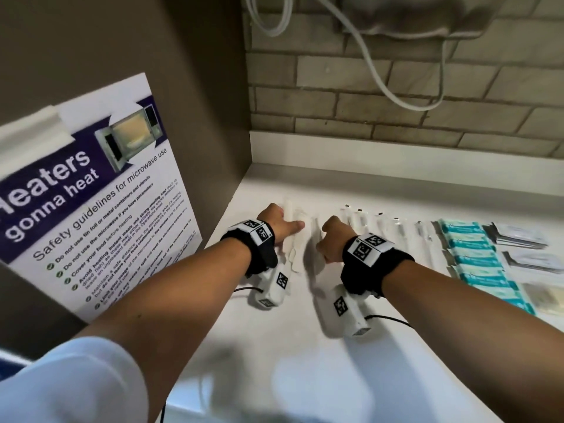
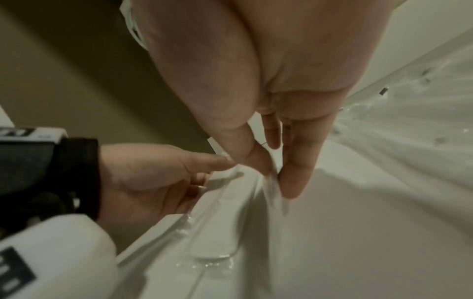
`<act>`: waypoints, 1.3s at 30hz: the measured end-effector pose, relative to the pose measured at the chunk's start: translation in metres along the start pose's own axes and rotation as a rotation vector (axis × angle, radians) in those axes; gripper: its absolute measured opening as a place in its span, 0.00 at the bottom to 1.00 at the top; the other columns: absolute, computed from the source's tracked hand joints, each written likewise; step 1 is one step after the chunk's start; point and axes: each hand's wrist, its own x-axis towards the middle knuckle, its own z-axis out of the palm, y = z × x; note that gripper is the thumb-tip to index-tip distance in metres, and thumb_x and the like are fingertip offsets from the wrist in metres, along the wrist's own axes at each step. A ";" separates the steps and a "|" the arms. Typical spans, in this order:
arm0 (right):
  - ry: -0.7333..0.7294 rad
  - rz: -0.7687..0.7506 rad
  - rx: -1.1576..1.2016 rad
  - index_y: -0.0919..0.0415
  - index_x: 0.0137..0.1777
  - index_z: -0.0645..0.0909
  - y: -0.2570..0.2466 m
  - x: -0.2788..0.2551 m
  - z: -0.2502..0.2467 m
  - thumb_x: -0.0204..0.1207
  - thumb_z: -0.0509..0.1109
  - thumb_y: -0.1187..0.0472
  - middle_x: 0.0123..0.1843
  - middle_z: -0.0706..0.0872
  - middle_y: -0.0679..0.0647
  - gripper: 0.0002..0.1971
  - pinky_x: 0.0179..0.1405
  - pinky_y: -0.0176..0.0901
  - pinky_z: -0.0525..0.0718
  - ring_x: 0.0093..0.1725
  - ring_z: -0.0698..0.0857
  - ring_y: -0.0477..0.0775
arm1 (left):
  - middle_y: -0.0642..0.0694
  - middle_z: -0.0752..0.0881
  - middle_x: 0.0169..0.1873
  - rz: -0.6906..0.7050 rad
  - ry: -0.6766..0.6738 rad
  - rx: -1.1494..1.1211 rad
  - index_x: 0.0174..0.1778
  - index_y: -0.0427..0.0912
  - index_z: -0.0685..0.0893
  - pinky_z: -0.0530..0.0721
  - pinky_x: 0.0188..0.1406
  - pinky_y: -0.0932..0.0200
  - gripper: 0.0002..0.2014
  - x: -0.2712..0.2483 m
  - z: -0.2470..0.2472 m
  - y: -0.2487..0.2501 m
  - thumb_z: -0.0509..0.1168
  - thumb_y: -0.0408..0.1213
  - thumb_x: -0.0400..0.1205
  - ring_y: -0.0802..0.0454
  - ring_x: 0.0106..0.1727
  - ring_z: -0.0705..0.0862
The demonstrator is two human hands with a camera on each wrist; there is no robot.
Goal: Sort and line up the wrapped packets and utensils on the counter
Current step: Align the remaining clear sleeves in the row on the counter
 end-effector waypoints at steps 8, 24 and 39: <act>0.056 -0.113 -0.359 0.63 0.47 0.75 -0.005 0.004 0.005 0.72 0.69 0.61 0.52 0.87 0.58 0.08 0.42 0.43 0.84 0.51 0.88 0.62 | 0.42 0.85 0.32 0.019 -0.069 0.072 0.55 0.48 0.81 0.83 0.42 0.61 0.14 0.013 -0.022 -0.018 0.67 0.29 0.76 0.44 0.34 0.84; 0.002 -0.286 -0.478 0.54 0.73 0.75 -0.009 -0.006 0.002 0.78 0.67 0.55 0.70 0.78 0.56 0.23 0.67 0.57 0.78 0.71 0.72 0.61 | 0.51 0.77 0.66 0.301 -0.226 0.672 0.73 0.57 0.76 0.76 0.67 0.50 0.32 -0.018 -0.011 -0.031 0.73 0.55 0.71 0.45 0.69 0.71; -0.053 -0.388 -0.545 0.58 0.73 0.75 -0.017 -0.010 0.008 0.78 0.63 0.53 0.73 0.77 0.56 0.24 0.71 0.57 0.76 0.74 0.73 0.62 | 0.53 0.76 0.74 0.222 -0.209 0.794 0.74 0.59 0.75 0.65 0.71 0.48 0.26 0.000 -0.025 -0.031 0.66 0.52 0.78 0.43 0.75 0.63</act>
